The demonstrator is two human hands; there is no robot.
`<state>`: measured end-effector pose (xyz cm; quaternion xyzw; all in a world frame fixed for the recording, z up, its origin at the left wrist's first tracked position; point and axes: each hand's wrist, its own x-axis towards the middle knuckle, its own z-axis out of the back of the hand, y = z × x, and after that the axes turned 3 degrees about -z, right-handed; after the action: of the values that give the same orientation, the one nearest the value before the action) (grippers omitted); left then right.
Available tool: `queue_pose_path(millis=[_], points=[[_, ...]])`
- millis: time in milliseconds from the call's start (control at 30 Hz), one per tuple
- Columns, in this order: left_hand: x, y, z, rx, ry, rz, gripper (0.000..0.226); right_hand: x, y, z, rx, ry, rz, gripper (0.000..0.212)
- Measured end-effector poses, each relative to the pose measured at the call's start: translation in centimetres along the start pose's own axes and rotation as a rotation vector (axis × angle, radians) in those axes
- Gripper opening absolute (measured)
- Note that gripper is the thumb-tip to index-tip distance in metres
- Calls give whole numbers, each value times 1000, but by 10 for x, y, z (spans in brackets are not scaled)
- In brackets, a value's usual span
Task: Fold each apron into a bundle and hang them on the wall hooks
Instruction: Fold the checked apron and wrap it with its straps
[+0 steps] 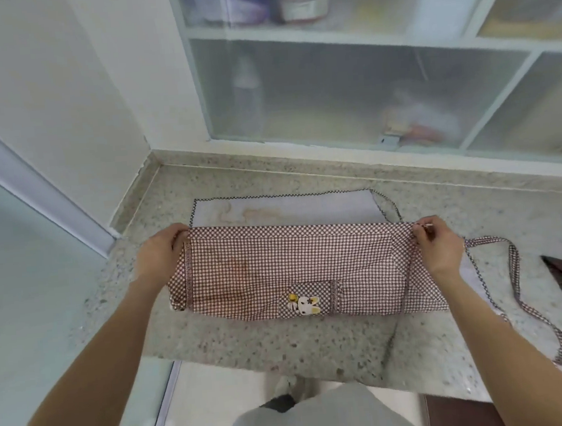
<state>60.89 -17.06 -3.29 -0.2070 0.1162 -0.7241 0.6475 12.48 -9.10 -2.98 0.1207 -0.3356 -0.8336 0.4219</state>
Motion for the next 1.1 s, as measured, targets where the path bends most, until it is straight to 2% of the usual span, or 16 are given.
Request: queue_pose_path(millis=[133, 333, 433, 600, 800, 967, 1100], points=[[64, 15, -20, 68, 128, 0, 23, 47, 23, -29, -49, 13, -31, 18], [136, 36, -65, 108, 228, 162, 25, 121, 41, -95, -157, 84, -118, 22], [150, 40, -80, 67, 253, 203, 24, 144, 41, -118, -294, 115, -177, 24], [171, 51, -108, 38, 338, 236, 23, 175, 32, -155, -464, 270, -256, 24], [179, 49, -118, 94, 297, 250, 30, 186, 26, -175, -598, 301, -252, 24], [185, 58, -125, 91, 288, 293, 30, 184, 22, -180, -605, 220, -249, 27], [184, 58, -124, 68, 233, 293, 31, 172, 25, -182, -595, 139, -113, 34]])
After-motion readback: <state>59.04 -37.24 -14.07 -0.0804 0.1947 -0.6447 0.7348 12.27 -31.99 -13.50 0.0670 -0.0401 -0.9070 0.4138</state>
